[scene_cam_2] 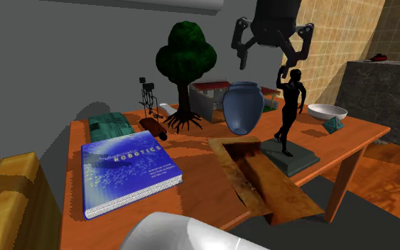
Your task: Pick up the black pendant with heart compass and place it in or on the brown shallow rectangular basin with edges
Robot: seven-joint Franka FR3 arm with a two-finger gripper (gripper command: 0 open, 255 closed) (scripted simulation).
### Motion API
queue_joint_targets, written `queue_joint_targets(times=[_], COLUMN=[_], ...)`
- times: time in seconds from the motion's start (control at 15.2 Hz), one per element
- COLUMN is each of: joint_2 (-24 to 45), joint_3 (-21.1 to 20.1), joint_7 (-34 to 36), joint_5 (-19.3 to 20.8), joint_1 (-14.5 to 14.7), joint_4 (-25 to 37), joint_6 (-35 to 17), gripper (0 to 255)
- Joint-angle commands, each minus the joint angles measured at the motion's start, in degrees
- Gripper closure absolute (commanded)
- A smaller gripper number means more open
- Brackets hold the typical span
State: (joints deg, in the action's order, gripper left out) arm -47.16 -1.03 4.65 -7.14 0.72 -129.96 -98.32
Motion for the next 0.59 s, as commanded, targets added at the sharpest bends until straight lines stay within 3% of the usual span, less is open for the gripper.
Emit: queue_joint_targets(times=[0.0, 0.53], joint_2=[0.0, 11.6], joint_3=[0.0, -7.3], joint_7=[0.0, 4.9], joint_5=[0.0, -2.8], joint_1=[0.0, 2.5], joint_4=[0.0, 1.7], joint_6=[0.0, -6.0], gripper=[0, 0])
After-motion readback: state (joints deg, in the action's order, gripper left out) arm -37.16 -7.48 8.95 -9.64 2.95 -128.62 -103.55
